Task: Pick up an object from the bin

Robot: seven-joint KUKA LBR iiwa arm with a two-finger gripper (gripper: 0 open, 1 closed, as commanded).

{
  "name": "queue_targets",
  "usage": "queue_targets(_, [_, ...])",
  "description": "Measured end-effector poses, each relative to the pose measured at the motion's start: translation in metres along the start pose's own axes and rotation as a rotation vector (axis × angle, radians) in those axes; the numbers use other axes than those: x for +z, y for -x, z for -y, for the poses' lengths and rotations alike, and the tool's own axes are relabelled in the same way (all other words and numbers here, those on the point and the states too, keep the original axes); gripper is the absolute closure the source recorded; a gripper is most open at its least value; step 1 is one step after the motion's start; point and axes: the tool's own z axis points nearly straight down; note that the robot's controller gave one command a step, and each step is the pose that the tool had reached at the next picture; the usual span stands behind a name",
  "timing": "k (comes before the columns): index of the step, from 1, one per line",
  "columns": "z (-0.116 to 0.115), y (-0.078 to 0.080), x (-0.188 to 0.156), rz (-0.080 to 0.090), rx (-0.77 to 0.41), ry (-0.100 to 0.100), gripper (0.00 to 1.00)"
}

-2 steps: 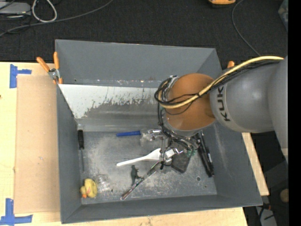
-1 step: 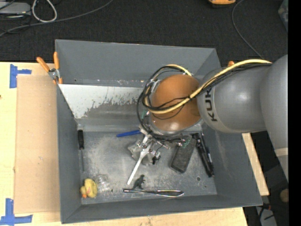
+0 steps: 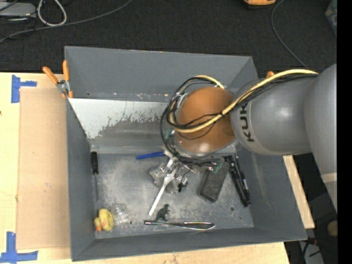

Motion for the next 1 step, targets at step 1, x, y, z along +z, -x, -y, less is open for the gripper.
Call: queue_targets(1, [-0.0026, -0.0011, -0.0317, -0.005, 0.002, 0.006, 1.00])
